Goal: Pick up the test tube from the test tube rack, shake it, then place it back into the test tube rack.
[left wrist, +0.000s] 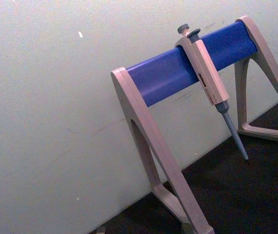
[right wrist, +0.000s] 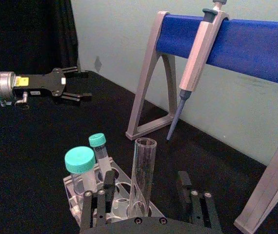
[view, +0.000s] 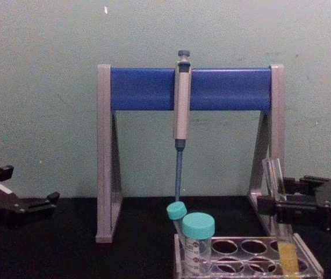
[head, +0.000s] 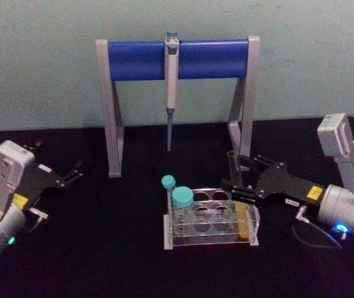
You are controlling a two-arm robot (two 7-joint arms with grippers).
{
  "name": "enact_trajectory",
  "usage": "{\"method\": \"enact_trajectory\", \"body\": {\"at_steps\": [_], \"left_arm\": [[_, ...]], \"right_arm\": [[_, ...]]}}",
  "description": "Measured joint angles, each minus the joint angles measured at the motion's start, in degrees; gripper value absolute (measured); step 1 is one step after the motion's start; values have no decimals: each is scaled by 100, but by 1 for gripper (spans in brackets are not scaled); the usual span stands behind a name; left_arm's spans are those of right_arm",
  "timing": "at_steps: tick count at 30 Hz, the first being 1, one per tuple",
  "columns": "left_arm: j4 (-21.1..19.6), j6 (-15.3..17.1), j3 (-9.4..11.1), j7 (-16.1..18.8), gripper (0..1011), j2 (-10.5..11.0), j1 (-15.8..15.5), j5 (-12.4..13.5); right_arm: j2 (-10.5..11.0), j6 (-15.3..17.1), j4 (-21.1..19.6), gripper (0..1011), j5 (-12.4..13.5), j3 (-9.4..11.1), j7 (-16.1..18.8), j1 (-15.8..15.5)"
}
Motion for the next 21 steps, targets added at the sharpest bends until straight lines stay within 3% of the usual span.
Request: {"method": "enact_trajectory", "body": {"at_steps": [2, 6, 19, 21], "left_arm": [[0, 0, 0, 0, 1001, 0, 0, 0], [0, 0, 0, 0, 1001, 0, 0, 0], [0, 0, 0, 0, 1001, 0, 0, 0], [0, 0, 0, 0, 1001, 0, 0, 0]], "right_arm": [[0, 1, 0, 765, 2, 1, 2, 0], [0, 4, 0, 688, 5, 1, 4, 0], [-1, 7, 0, 248, 10, 1, 7, 0], [-1, 7, 0, 235, 12, 1, 8, 0]]}}
